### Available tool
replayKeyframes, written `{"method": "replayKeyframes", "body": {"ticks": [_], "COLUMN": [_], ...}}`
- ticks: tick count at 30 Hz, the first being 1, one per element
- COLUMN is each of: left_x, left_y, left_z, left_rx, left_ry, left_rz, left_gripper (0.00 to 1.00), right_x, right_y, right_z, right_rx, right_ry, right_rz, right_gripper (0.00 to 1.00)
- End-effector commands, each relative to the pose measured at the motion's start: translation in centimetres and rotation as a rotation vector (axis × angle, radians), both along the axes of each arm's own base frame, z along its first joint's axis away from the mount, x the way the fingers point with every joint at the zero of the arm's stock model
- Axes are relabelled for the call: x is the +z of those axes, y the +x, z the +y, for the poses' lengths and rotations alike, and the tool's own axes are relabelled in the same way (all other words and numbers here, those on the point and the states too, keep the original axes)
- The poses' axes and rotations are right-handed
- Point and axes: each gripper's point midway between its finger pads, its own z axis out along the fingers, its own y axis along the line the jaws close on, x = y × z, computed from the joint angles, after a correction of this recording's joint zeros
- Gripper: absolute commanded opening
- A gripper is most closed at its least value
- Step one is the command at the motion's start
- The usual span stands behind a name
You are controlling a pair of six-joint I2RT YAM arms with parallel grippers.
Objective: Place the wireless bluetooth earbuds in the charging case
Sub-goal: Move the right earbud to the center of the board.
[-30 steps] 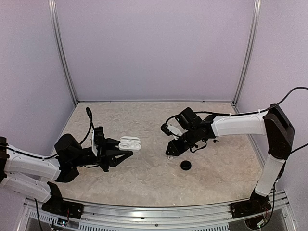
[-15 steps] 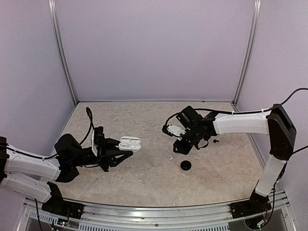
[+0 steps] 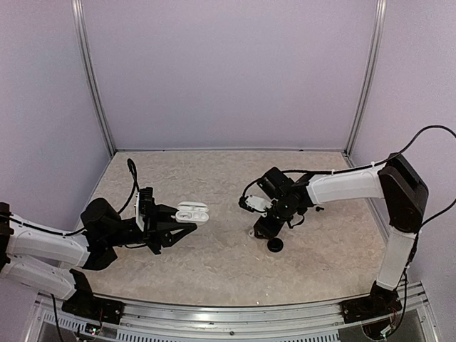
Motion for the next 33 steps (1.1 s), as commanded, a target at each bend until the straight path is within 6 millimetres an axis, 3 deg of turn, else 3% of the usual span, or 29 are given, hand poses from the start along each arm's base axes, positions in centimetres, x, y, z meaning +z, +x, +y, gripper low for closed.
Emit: {"method": "replayKeyframes", "body": {"ticks": [1,7,26,29,33], "left_x": [1.2,1.2,1.1,1.1,1.1], "left_y": [0.1,0.2,0.3,0.4,0.3], "left_z": [0.5,0.4,0.5,0.5,0.5], "left_rx": [0.012,0.014,0.022,0.024,0.022], "left_ry": [-0.039,-0.039,-0.035,-0.034,-0.035], "left_rz": [-0.037,-0.036,-0.031,-0.030,-0.032], "left_gripper": [0.00,0.00,0.00,0.00,0.00], "right_x": [-1.1,-1.6,-2.9,-2.5,0.4], "right_y": [0.2,1.0,6.7,6.5,5.7], "right_z": [0.4,1.3,1.9,2.7,4.4], "right_rx": [0.013,0.008,-0.185,-0.154,-0.052], "right_ry": [0.014,0.012,0.014,0.067,0.235], "right_rz": [0.015,-0.001,-0.024,0.010,0.057], "right_gripper": [0.61,0.71,0.58,0.57,0.58]}}
